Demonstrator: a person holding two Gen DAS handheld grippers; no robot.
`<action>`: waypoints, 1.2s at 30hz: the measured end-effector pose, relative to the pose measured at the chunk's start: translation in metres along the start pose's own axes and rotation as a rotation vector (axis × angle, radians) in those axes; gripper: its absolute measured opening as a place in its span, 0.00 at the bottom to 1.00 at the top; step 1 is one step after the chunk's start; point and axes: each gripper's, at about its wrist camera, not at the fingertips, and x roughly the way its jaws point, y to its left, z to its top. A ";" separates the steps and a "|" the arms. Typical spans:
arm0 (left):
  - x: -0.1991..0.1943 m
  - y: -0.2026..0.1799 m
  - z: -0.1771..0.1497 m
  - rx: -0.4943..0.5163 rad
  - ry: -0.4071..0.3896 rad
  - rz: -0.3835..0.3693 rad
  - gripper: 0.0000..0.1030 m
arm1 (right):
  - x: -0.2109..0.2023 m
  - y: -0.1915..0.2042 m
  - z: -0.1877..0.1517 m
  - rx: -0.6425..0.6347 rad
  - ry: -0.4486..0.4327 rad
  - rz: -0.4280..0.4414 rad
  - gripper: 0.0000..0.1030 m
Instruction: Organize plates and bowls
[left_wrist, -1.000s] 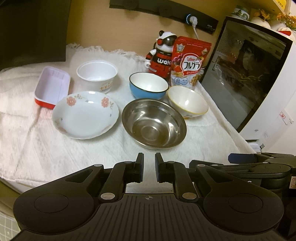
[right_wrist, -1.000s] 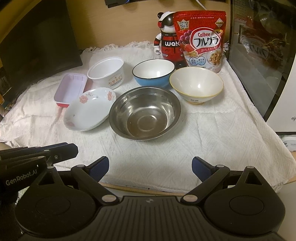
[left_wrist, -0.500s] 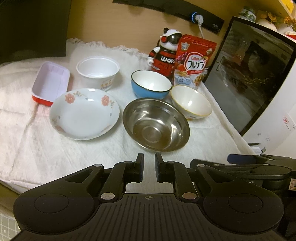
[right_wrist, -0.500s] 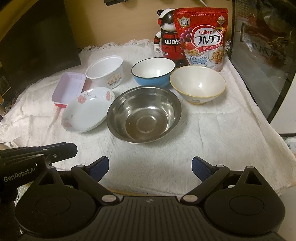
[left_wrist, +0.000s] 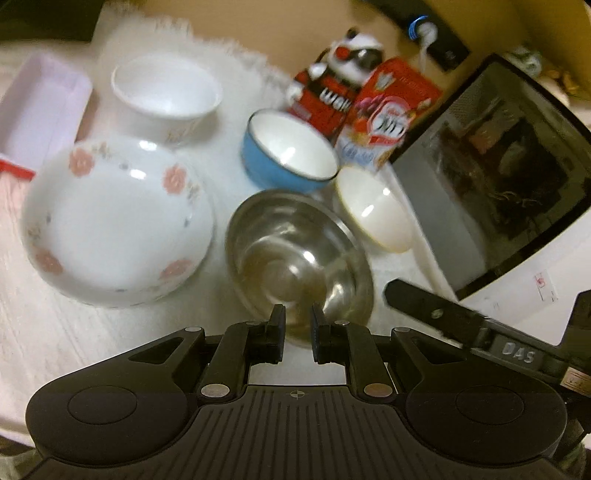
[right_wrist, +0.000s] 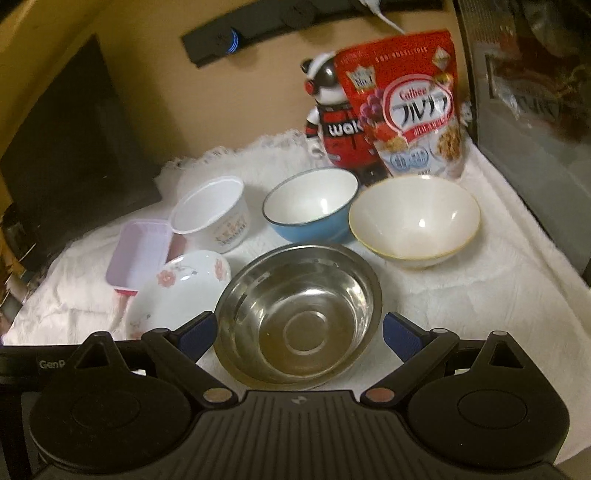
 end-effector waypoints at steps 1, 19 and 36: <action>0.000 0.003 0.003 0.033 0.004 0.009 0.15 | 0.003 0.002 0.000 0.008 0.003 -0.001 0.94; 0.007 0.031 0.082 0.279 0.036 -0.046 0.15 | 0.035 -0.006 -0.026 0.322 0.021 -0.166 0.94; 0.097 0.000 0.103 0.296 0.154 0.129 0.17 | 0.084 -0.059 0.003 0.177 0.145 0.013 0.70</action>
